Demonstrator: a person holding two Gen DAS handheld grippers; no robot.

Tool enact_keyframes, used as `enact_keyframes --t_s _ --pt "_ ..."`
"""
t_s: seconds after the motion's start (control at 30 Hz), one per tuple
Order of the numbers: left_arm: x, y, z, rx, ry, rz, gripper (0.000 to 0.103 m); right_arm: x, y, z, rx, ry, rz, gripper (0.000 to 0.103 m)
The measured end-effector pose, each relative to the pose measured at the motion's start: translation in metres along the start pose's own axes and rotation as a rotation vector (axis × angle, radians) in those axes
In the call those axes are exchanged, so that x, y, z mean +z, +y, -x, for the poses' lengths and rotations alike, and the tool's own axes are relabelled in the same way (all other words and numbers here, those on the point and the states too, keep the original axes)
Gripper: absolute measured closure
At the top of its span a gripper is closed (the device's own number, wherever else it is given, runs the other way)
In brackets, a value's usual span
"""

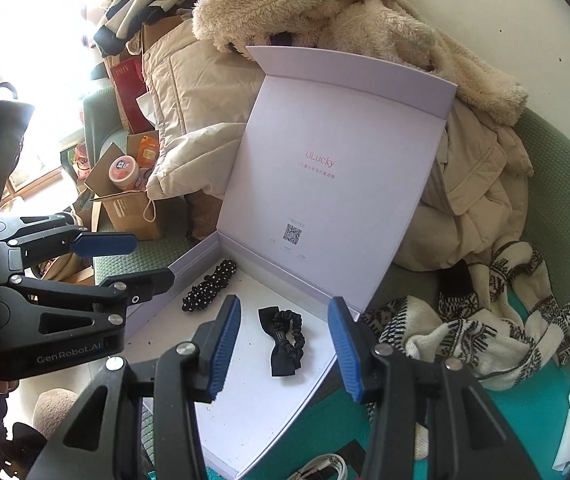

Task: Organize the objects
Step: 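Open both tools to release the hair ties inside the box, then move both tools back toward the remaining items on the mat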

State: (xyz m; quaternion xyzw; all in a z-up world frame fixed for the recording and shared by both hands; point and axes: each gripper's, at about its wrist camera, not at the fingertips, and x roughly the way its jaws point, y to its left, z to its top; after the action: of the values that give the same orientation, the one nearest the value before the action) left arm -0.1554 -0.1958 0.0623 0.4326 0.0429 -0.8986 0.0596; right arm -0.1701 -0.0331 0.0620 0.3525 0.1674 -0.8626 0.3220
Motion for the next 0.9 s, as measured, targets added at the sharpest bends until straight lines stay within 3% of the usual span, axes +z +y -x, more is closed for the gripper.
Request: enact_keyframes --t_s 0.9 --pt "-0.058 -0.073 0.097 -0.022 -0.044 -0.048 0.057 -0.059 0.002 0.099 -0.03 -0.055 -0.029 0.058"
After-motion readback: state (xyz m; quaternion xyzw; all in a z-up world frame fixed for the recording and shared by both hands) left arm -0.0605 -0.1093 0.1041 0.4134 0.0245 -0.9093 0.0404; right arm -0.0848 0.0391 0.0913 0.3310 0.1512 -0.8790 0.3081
